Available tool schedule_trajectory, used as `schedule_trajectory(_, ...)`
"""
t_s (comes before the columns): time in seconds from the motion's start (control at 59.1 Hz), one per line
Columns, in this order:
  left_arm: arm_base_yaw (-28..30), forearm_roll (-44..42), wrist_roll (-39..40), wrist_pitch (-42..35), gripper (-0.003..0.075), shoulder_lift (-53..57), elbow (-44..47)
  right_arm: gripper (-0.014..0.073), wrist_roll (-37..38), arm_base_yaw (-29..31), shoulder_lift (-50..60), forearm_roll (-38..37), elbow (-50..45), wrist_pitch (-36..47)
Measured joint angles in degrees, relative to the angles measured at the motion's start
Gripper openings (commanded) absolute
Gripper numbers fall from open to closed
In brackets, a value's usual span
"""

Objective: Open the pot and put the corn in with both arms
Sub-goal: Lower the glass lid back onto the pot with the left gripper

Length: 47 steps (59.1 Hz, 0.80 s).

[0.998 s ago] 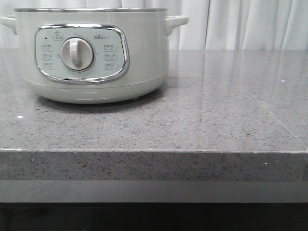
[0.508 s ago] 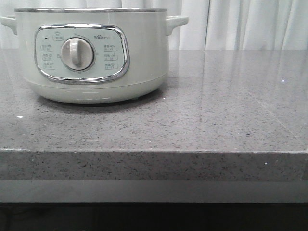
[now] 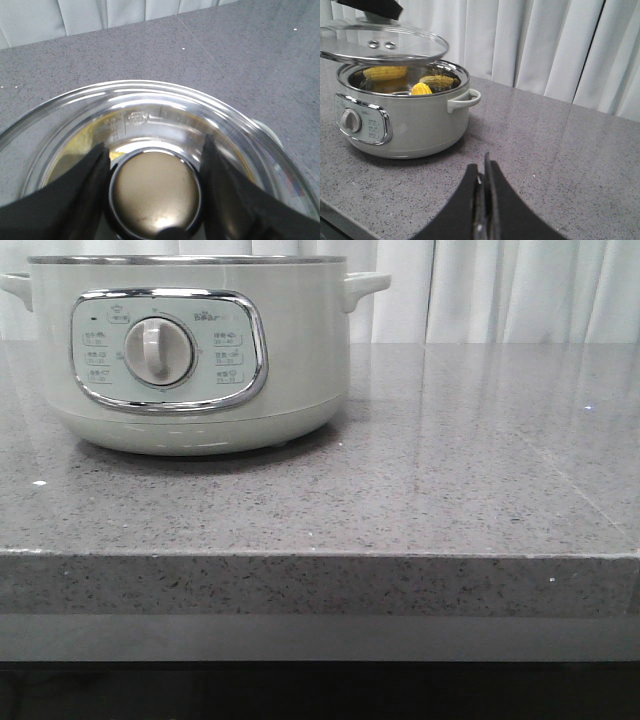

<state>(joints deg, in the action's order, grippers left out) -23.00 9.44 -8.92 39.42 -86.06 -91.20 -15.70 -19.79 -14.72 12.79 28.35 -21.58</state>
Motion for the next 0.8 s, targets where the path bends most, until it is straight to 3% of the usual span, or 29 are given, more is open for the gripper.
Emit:
schedule_trajectory(0.237,0.0,0.0,-0.1,-2.4,0.0117,-5.6,-0.8,-0.0068,0.0,0.0,0.0,0.0,0.0,-0.1)
schedule_trajectory(0.795,0.0,1.2,-0.1,-3.9,0.0122,-5.8,-0.8,-0.0068,0.0,0.0,0.0,0.0,0.0,-0.1)
